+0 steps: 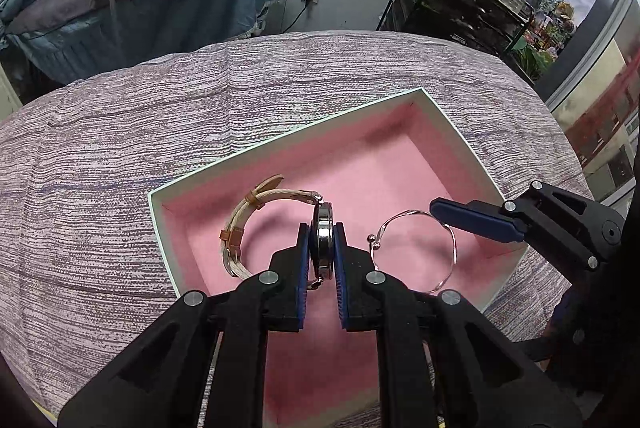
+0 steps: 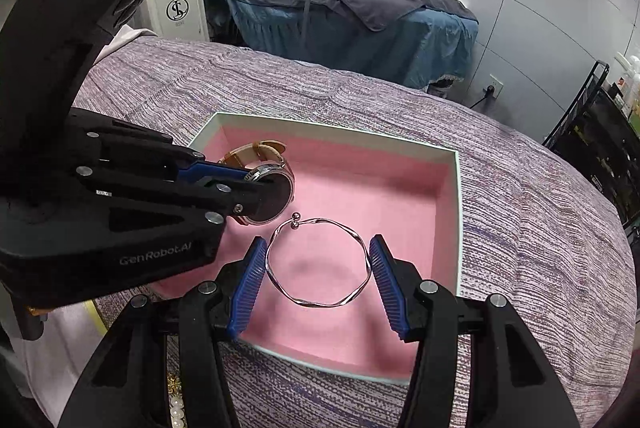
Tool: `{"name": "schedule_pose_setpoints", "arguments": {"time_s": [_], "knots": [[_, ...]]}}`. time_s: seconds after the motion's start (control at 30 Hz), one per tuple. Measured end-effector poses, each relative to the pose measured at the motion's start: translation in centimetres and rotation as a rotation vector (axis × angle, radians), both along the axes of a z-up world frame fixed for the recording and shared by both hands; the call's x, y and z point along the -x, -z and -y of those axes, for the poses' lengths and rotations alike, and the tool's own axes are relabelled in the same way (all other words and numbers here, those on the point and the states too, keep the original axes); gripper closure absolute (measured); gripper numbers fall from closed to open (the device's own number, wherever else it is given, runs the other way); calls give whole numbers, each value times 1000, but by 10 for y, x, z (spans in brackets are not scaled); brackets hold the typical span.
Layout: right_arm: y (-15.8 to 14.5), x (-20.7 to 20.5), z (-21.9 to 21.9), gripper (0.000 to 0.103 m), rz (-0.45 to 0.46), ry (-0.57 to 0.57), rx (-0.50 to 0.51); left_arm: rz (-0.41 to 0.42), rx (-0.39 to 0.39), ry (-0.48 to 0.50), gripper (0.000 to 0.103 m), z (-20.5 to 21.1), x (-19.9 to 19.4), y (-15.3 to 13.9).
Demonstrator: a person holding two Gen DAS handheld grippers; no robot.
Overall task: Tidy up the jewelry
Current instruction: 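Open both tools to release the watch and bangle in the box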
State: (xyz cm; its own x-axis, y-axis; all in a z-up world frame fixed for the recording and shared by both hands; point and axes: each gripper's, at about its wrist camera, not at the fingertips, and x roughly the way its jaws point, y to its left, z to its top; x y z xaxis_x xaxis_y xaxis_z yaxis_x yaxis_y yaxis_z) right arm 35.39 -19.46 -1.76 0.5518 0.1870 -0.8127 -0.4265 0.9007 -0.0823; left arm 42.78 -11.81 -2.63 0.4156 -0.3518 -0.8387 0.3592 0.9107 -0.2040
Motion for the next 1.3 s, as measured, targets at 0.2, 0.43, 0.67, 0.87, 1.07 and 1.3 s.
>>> {"name": "schedule_pose_setpoints", "arguments": {"time_s": [0.2, 0.43, 0.67, 0.87, 1.07, 1.3], "knots": [[18, -14, -7, 52, -58, -6, 26, -18, -28, -3, 91, 6, -6, 11], [27, -16, -5, 51, -97, 0, -24, -3, -30, -2, 91, 9, -9, 11], [25, -7, -4, 38, -74, 7, -60, 20, -1, -17, 45, 1, 1, 2], [6, 17, 0, 28, 18, 9, -59, 111, 47, -49, 25, -13, 15, -35], [-27, 58, 19, 16, 114, 28, -134, 286, 105, -106, 6, -36, 71, -69], [-40, 108, 39, 10, 131, 67, -204, 344, 126, -71, 6, -55, 147, -62]]}}
